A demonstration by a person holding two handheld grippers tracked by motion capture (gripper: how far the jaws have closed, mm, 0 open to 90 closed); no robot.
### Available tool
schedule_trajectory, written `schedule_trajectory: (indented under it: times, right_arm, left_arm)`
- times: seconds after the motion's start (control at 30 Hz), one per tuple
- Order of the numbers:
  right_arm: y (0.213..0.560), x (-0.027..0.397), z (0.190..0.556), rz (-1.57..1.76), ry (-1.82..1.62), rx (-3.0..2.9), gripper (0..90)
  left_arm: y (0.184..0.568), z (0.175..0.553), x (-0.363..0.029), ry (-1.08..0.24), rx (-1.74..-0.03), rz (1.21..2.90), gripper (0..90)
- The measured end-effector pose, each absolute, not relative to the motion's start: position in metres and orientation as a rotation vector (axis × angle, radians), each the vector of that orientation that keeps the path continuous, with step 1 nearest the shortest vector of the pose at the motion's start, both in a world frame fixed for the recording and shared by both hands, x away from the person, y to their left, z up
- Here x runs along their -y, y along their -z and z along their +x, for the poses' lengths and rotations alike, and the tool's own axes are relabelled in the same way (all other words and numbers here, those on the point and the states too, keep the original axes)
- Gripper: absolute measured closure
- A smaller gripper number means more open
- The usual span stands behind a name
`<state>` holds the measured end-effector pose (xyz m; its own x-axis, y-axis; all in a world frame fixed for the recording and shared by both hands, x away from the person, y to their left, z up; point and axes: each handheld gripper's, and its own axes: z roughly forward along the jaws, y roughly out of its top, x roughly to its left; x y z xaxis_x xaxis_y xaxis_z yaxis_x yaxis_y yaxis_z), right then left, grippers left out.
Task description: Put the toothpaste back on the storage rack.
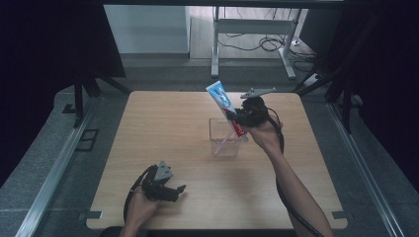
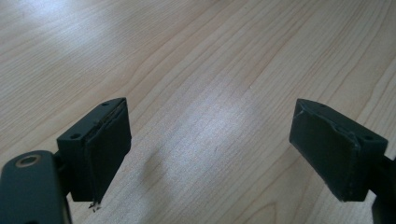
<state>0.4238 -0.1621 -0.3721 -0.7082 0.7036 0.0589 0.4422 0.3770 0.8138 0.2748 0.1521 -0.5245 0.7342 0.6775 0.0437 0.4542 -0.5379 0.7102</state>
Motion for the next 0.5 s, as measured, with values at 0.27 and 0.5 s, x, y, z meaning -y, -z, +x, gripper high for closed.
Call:
schedule_trajectory:
  times: [0.27, 0.5]
  right_arm:
    - [0.375, 0.149, 0.433, 0.987, -1.238, -2.335, 72.9]
    - [0.385, 0.14, 0.439, 0.975, -1.231, -2.334, 72.9]
  left_arm:
    - [0.525, 0.275, -0.153, -0.411, -0.848, 2.231, 12.9]
    - [0.525, 0.275, -0.153, -0.411, -0.846, 2.231, 13.0]
